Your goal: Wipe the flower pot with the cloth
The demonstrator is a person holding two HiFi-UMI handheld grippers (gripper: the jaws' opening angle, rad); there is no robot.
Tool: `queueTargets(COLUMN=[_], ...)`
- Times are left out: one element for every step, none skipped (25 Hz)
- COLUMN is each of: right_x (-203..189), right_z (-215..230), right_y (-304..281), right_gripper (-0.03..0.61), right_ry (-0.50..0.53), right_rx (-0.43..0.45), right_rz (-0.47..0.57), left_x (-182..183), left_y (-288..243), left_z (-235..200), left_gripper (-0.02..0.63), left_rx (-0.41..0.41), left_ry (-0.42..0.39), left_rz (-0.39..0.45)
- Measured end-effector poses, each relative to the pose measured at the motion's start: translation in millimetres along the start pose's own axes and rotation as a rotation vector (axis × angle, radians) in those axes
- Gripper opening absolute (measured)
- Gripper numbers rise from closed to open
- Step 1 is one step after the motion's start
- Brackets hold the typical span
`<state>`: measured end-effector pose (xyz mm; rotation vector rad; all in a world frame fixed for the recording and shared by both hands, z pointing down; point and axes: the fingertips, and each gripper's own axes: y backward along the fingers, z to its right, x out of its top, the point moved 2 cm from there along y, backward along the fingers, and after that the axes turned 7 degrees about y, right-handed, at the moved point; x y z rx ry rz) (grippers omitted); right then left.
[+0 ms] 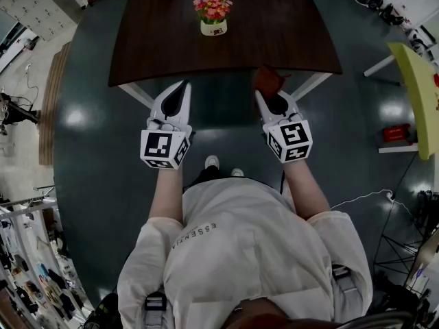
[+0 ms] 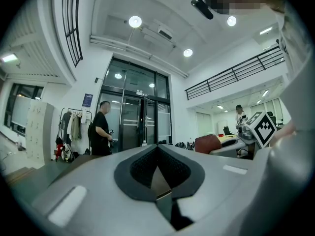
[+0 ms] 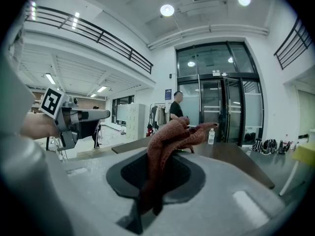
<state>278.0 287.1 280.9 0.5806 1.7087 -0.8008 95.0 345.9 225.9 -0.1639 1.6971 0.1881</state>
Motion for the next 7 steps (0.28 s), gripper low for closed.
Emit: queueTargets(right_x=[-0.6, -1.1, -1.4, -1.6, -1.6, -1.5, -1.4], right_z=[0.7, 1.1, 1.1, 0.9, 0.6, 0.2, -0.1], right_y=[-0.6, -1.0, -1.2, -1.2, -1.3, -1.4, -1.5], right_gripper=[0.052, 0.052, 0.052, 0.052, 0.052, 0.052, 0.052], right_ry=[-0.002, -0.002, -0.002, -0.002, -0.001, 0.0, 0.001], right_rx=[0.0, 0.001, 0.001, 0.002, 0.003, 0.004, 0.005], right_rz=[0.0, -0.001, -0.001, -0.001, -0.002, -0.003, -0.004], left_x=[-0.5, -0.9, -1.3, -1.5, -1.6, -1.7, -1.7], left_y=[-0.6, -0.8, -0.7, -0.4, 0.0, 0.3, 0.6], left_z=[-0.2, -0.5, -0.9, -1.2, -1.6, -1.9, -2.3], left_gripper=[0.015, 0.015, 0.015, 0.015, 0.015, 0.015, 0.015], left_rx=[0.001, 0.002, 0.003, 0.005, 0.006, 0.007, 0.008], left_ry=[0.0, 0.001, 0.001, 0.002, 0.003, 0.004, 0.005], left_rz=[0.0, 0.0, 0.0, 0.0, 0.0, 0.0, 0.0])
